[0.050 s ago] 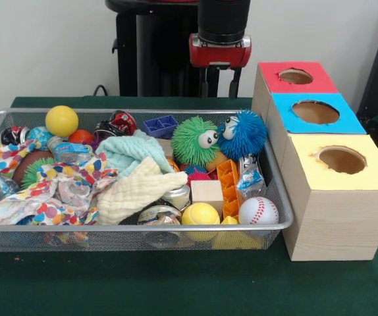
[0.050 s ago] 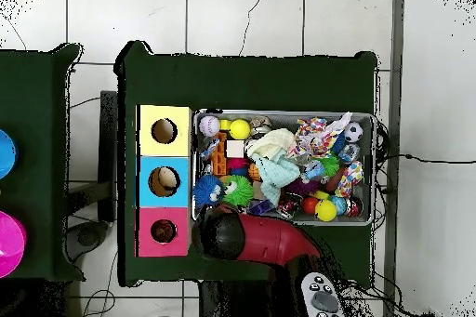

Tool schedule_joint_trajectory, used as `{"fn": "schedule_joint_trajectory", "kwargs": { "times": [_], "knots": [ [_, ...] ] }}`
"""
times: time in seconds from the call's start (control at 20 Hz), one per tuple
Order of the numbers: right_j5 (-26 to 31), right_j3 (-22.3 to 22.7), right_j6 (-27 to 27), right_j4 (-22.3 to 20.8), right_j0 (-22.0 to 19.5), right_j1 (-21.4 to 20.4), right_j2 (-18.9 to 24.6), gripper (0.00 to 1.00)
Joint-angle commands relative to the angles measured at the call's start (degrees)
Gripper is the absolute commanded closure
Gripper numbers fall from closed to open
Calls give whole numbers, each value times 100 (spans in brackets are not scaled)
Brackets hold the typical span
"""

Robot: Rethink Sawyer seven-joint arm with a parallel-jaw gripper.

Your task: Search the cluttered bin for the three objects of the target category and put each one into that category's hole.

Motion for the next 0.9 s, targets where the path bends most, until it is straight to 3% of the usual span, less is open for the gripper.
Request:
{"fn": "schedule_joint_trajectory", "kwargs": {
  "times": [0.05,0.5,0.9],
  "knots": [
    [244,-725,394,-290,-103,234,-32,0],
    [-471,-514,523,-314,-308,382,268,0],
    [-329,-956,471,-336,-162,514,224,0]
  ]
}}
